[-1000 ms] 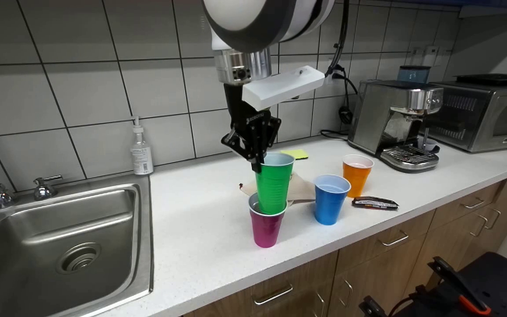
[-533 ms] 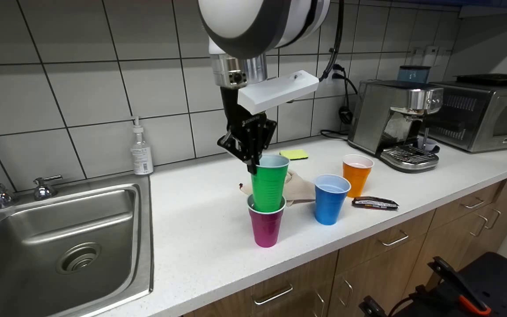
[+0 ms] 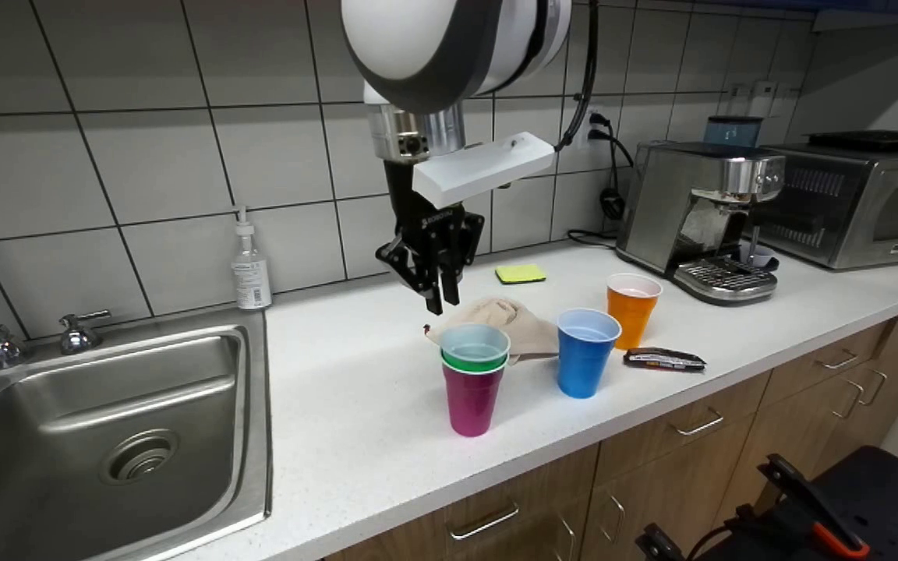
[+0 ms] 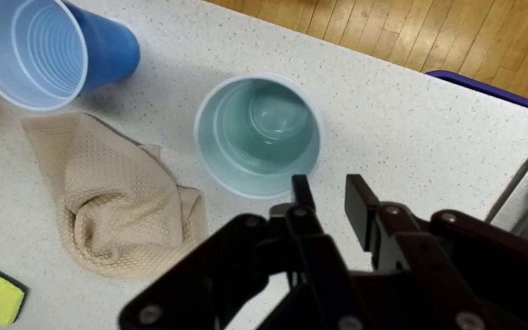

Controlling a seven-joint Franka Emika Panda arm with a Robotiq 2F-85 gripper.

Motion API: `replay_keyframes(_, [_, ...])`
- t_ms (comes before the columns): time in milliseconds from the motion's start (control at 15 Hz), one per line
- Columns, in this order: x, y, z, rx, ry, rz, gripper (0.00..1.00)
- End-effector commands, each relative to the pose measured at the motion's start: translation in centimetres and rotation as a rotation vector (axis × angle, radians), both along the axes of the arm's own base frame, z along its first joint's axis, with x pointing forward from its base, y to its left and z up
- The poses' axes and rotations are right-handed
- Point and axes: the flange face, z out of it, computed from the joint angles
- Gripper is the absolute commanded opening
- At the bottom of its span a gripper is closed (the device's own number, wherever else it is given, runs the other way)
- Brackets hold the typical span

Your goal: Stack up the cups on the counter

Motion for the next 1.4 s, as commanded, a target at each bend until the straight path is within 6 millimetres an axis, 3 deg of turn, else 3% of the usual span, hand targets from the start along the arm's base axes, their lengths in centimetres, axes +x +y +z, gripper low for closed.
replay_keyframes(0, [0.6,-0.2,0.5,-0.002,-0.017,-0.007,0.58])
replay_keyframes(400, [0.8,-2.2,0.7,0.026,-0.009,-0.081,0.99])
replay_keyframes(867, [0.8,-5.4,0.6,0.07,0.01,-0.203,1.0])
replay_keyframes(1333, [-0.5,-8.4,-0.3,0.08,0.028,-0.292,1.0])
